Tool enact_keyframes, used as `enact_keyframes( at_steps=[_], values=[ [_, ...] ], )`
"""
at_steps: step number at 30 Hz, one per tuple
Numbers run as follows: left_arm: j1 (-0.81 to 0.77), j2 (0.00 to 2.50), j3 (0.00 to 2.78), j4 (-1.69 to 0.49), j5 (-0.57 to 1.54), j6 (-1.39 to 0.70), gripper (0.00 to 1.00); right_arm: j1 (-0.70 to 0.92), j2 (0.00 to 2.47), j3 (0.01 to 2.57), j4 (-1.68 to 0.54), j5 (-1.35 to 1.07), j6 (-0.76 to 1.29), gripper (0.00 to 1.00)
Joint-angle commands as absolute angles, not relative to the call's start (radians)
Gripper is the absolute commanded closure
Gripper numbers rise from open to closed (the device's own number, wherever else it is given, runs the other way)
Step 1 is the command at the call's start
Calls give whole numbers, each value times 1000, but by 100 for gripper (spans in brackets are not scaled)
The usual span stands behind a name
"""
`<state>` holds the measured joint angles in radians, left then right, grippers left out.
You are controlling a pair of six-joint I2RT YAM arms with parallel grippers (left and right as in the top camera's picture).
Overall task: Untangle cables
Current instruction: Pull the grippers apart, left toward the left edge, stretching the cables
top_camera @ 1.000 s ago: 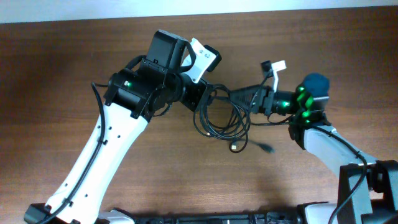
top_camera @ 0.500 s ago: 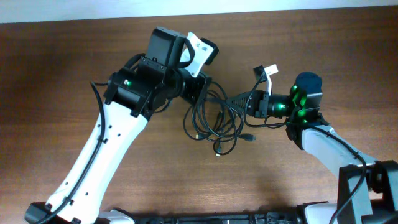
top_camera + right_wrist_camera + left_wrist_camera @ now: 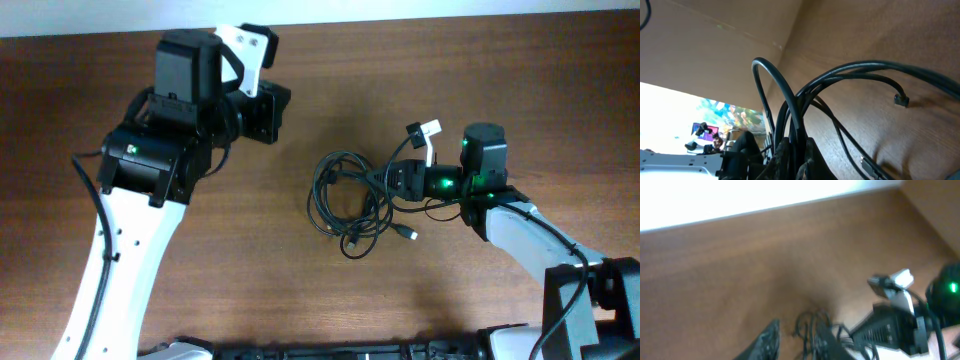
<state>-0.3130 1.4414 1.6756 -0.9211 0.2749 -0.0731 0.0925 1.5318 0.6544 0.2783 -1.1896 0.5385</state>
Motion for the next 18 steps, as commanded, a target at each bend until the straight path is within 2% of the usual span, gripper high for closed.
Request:
enact_keyframes(
  at_steps=[1,2,4,7,18],
  values=[
    [-340,1474,1684,-1037,363,-41,38,91,1531,657,288,-1218,509,96],
    [-349,1484,1684,-1066,363,-24,33,91,1531,657,288,-1238,509,96],
    [-374,1517,1684,-1119,363,-22,31,91,1531,657,288,-1272,509,96],
    [-401,1559,1684,-1146,363,-11,39,91,1531,657,288,-1301,509,96],
    [-490,1757,1684,-1211,213,-3,49,91,1531,657,288,-1340,513,96]
  ],
)
